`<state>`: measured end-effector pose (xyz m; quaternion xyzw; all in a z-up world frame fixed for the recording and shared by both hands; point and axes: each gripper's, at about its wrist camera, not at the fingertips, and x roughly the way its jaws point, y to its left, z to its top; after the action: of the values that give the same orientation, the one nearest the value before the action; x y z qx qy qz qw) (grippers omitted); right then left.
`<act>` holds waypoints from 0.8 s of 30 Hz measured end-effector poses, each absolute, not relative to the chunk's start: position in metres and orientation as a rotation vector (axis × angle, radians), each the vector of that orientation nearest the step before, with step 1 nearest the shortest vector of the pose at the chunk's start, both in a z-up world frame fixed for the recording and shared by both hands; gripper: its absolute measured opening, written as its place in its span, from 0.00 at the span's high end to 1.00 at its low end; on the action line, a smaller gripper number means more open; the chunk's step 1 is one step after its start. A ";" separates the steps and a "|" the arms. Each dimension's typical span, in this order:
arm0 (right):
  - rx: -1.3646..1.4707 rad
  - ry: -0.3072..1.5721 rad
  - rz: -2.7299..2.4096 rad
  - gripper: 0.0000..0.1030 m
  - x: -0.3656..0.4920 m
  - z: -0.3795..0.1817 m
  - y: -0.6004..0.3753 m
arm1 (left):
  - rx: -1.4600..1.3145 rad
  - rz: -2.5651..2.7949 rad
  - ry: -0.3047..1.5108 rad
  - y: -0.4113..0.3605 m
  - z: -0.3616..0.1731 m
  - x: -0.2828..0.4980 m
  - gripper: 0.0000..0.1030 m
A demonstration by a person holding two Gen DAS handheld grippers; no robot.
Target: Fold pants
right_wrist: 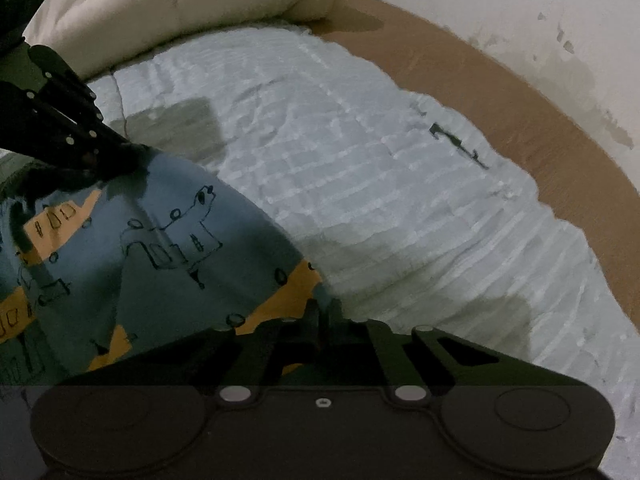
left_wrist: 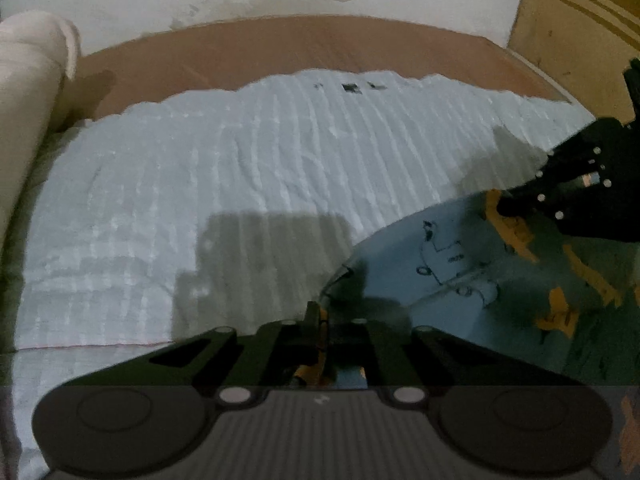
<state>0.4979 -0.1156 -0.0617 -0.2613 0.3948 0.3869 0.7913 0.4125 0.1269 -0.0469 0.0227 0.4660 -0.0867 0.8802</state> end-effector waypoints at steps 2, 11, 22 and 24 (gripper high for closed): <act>-0.554 0.835 0.820 0.99 0.497 -0.058 -0.115 | 0.029 -0.167 0.950 0.129 -0.041 0.411 0.97; -0.573 0.804 0.789 0.99 0.502 -0.045 -0.109 | 0.024 -0.139 0.937 0.132 -0.040 0.414 0.97; -0.565 0.732 0.710 0.99 0.516 -0.042 -0.096 | -0.015 -0.070 0.887 0.140 -0.037 0.424 0.97; -0.567 0.733 0.705 0.99 0.520 -0.044 -0.091 | -0.024 -0.065 0.899 0.142 -0.040 0.426 0.97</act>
<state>0.5199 -0.0910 -0.0440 -0.2675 0.3460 0.3331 0.8353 0.4260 0.1420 -0.0401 -0.0115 0.4346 -0.0312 0.9000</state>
